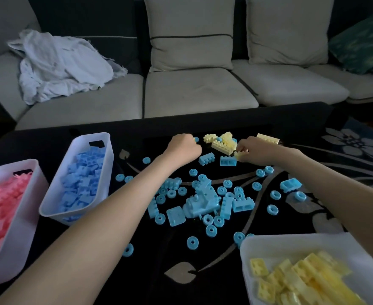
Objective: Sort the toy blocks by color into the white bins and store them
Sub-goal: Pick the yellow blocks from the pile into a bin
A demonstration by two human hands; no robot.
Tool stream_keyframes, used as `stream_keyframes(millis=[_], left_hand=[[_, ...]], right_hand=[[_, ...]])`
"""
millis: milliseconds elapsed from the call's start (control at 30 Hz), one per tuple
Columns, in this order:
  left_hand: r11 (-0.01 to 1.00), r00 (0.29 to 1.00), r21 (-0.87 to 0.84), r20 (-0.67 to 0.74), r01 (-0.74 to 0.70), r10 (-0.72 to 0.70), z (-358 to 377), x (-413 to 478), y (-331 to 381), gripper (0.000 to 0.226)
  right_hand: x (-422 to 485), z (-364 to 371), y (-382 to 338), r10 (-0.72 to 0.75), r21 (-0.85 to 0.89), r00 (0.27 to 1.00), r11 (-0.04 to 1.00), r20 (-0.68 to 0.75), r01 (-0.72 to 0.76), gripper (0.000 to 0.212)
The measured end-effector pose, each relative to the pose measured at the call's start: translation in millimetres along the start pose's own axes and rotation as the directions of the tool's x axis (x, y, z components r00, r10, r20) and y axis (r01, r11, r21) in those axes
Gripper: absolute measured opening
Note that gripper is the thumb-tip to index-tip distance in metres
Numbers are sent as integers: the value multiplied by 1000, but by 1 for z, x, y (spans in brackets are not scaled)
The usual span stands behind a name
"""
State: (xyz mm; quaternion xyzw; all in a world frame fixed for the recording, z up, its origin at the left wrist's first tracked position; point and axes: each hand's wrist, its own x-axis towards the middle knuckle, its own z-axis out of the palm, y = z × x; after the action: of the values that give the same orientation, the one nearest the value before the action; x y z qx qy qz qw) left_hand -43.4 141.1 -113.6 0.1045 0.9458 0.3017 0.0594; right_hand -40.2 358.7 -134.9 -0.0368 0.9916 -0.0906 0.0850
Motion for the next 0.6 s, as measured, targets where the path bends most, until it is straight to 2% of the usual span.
stream_keyframes(millis=[100,233,300,367,467,600], left_hand=[[991,991,-7,18,-130,130,7,-6,16,17],[959,958,-83,74,-271,278,5,-32,46,20],[932,921,-111,150,-345,359,0,-58,65,20],[907,876,-137,236,-399,421,-5,-86,82,21],[889,818,-170,348,-425,458,-4,-125,95,20],[882,786,-79,421,-465,453,9,-168,105,18]], right_hand=[[-1,3,4,5,-83,1000,997,5,-4,39],[-26,-17,3,19,-29,994,999,-109,-22,29],[-54,-34,2,13,-18,988,1000,-151,-16,20],[-91,-47,0,-1,0,990,1000,-138,1,15],[-145,-57,-1,-38,-22,997,999,-68,37,17],[-205,-58,8,-59,83,998,995,31,57,16]])
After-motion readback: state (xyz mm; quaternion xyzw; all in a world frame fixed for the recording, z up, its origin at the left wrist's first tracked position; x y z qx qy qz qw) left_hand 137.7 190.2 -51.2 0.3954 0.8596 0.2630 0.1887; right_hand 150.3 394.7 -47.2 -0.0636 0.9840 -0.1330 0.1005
